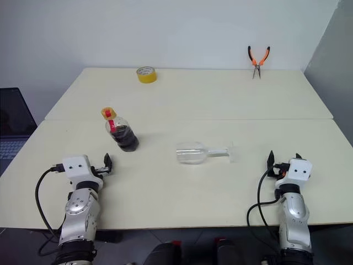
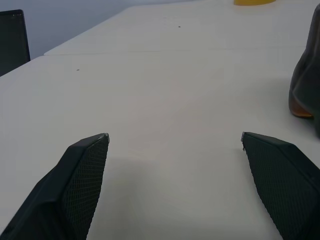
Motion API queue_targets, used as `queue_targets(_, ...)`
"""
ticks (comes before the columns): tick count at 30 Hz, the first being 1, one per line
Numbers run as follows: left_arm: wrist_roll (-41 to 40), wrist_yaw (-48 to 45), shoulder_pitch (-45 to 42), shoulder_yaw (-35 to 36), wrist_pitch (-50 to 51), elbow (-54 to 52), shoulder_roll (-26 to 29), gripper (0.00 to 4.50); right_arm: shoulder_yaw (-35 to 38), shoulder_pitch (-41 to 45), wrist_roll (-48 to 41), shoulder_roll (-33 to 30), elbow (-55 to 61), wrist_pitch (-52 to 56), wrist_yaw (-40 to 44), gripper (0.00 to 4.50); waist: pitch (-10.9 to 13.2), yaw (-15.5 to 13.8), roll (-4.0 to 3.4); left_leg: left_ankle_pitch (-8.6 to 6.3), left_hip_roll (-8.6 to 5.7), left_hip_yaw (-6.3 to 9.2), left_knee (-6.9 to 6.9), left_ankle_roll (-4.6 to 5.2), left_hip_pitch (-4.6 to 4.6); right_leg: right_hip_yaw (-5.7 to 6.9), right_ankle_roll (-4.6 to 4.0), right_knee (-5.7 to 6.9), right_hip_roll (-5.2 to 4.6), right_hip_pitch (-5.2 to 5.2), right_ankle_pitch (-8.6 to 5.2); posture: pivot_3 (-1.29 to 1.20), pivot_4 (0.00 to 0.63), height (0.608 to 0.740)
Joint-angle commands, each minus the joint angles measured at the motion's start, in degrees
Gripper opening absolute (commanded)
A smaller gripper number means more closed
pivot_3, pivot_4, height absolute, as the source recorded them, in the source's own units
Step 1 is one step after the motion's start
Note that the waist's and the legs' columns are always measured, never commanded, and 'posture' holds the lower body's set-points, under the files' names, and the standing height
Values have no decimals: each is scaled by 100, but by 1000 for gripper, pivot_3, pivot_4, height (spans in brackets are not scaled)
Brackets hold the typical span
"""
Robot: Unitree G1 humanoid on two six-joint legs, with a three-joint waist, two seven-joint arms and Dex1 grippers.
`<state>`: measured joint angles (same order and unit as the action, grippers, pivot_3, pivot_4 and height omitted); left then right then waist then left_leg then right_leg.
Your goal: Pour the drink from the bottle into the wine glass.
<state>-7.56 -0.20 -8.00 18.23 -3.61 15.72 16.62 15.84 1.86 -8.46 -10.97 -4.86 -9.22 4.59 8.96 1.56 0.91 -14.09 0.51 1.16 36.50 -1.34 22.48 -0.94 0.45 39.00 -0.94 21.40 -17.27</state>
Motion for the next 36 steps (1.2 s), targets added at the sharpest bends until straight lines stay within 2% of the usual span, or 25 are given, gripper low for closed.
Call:
queue_targets(1, 202, -45, 69, -114, -162, 15, 63, 4485, 73, 62, -56, -20, 107, -93, -17, 4500, 0, -1, 0, 0, 0, 0, 0, 0, 0, 0, 0, 0, 0, 0, 0, 0, 150, 740)
queue_targets(8, 477, -25, 140, -223, -67, -13, 112, 4485, 59, 44, -4, -17, 131, -92, -41, 4500, 0, -4, 0, 0, -1, 0, 0, 0, 1, 0, 0, 0, -1, 0, 0, 0, 150, 740)
queue_targets(13, 163, -503, 290, -225, -85, -218, 106, 4485, 6, -29, -6, 15, 244, -106, 4, 4500, 0, -2, 0, 0, -1, -1, 0, 0, 0, -2, 0, 0, -1, 0, 0, 0, 150, 740)
queue_targets(18, 431, -630, 512, -354, -339, -204, 227, 4485, -579, -325, 3, -67, 650, -157, 697, 4500, 0, 1, 0, 0, 0, -1, -1, 0, 0, -1, 0, -1, -1, 1, 0, 0, 150, 740)
queue_targets(26, 294, -1155, 382, -608, -503, -86, 180, 4485, -1215, -773, -71, -207, 1446, 15, 1412, 4500, 0, -46, 0, 0, -4, 0, -3, 0, 0, 2, 1, -3, -6, -1, -1, 0, 150, 740)
queue_targets(36, 14, -1664, -113, -683, -170, -5, 191, 4485, -1498, -1251, -1030, -804, 2885, 1233, 2341, 4500, 2, -145, 4, 0, -6, 9, 1, 0, 6, 10, 2, -4, -6, -2, -1, 0, 150, 740)
